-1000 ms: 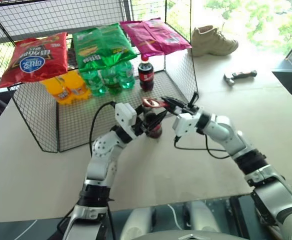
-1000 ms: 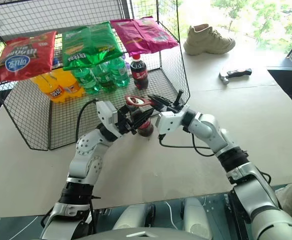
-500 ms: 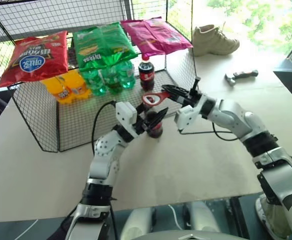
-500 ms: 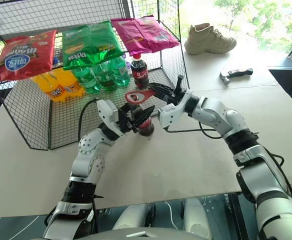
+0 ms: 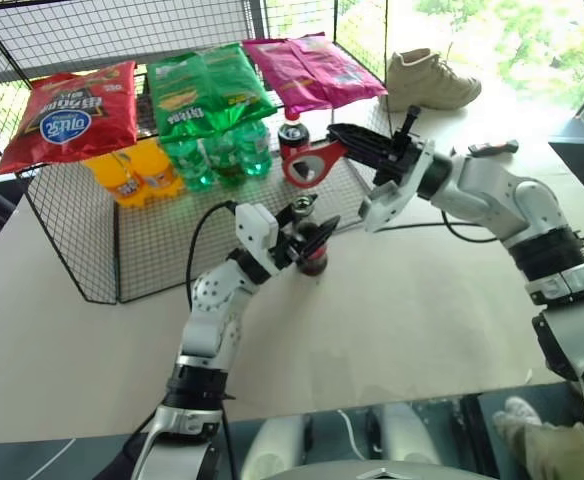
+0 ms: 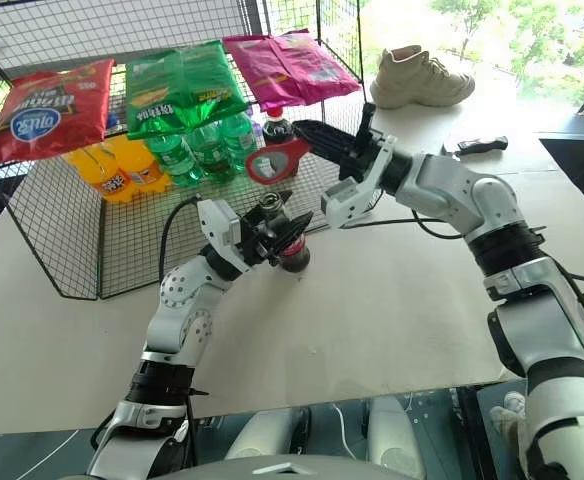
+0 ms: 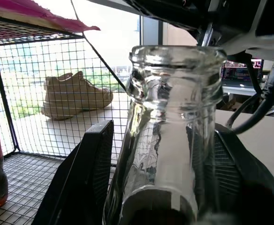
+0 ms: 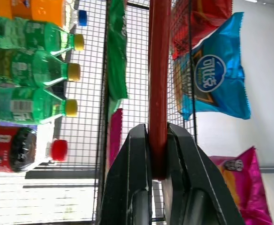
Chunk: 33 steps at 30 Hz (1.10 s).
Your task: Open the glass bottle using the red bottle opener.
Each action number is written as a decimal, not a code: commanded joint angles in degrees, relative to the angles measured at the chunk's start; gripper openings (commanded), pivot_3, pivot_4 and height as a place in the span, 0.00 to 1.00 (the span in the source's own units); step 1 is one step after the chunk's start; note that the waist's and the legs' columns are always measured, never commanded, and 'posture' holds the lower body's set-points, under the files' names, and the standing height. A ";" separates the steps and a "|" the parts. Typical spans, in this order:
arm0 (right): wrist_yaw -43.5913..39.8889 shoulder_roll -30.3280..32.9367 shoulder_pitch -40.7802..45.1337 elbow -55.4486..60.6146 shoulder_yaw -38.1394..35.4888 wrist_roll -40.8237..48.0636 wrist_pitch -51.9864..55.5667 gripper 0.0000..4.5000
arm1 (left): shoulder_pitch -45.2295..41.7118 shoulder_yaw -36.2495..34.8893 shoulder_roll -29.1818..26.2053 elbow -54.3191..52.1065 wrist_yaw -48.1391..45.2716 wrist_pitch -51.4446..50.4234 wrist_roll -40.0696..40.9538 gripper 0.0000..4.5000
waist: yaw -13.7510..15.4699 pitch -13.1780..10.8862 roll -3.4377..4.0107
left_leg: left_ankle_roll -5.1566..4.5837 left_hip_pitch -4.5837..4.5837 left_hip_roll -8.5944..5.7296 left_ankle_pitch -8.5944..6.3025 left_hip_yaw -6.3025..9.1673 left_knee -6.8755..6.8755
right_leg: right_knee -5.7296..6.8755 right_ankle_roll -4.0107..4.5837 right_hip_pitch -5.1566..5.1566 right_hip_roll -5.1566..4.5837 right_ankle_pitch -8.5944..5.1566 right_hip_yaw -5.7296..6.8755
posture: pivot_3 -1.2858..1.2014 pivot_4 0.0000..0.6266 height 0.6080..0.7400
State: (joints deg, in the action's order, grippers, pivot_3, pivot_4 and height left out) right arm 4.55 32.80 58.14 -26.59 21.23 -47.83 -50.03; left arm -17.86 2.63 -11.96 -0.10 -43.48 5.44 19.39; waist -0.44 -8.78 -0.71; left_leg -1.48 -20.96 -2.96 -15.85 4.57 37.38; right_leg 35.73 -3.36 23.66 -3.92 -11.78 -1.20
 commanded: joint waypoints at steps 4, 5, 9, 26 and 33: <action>3.14 -0.95 1.76 -1.14 -2.68 3.67 0.19 0.00 | 0.52 1.43 0.12 0.88 -0.26 -0.77 -0.53 0.49 | -0.08 0.00 0.00 | 0.00 0.00 0.00 0.00 -0.02 0.00 | 0.01 0.00 0.00 0.00 0.00 -0.02 | 0.52 0.24 1.00; 2.63 -1.36 1.41 -1.30 -2.79 4.88 0.41 0.00 | 0.62 1.28 0.10 0.63 -0.19 -0.89 -0.33 0.49 | -0.09 0.00 0.00 | 0.00 0.00 0.01 0.00 -0.03 0.00 | 0.01 0.00 0.00 0.00 0.00 -0.03 | 0.52 0.24 1.00; -4.13 -5.39 -4.20 -1.37 -3.77 16.66 3.47 0.00 | 1.01 0.64 -0.09 -0.63 0.01 -1.72 0.70 0.49 | -0.12 0.00 -0.01 | -0.01 0.02 0.03 0.00 -0.01 0.00 | 0.00 0.00 -0.04 0.00 0.00 -0.02 | 0.52 0.24 1.00; -19.00 -12.88 -19.67 12.12 -5.88 32.21 18.57 0.00 | 0.88 -0.17 -0.52 -3.20 0.75 -3.96 1.66 0.67 | -0.34 -0.01 0.01 | -0.02 0.00 0.04 -0.01 -0.01 -0.02 | -0.01 -0.01 0.01 0.00 0.00 0.00 | 0.52 0.24 1.00; -19.11 -12.75 -20.03 11.45 -6.00 31.06 18.62 0.00 | 1.01 -0.27 -0.94 -3.46 1.39 -3.33 0.83 0.99 | -0.35 -0.02 0.00 | -0.01 -0.03 0.05 -0.01 0.00 -0.03 | -0.01 -0.01 0.06 0.03 0.00 0.00 | 0.52 0.24 1.00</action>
State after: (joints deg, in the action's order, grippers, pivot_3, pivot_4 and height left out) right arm -14.71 19.94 37.76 -16.56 16.94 -16.88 -31.12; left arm -16.71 2.34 -12.75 -1.73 -42.08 1.51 20.19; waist -0.79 -8.79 -0.71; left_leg -1.49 -20.99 -2.91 -15.86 4.56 37.36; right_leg 35.72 -3.36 23.72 -3.89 -11.78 -1.20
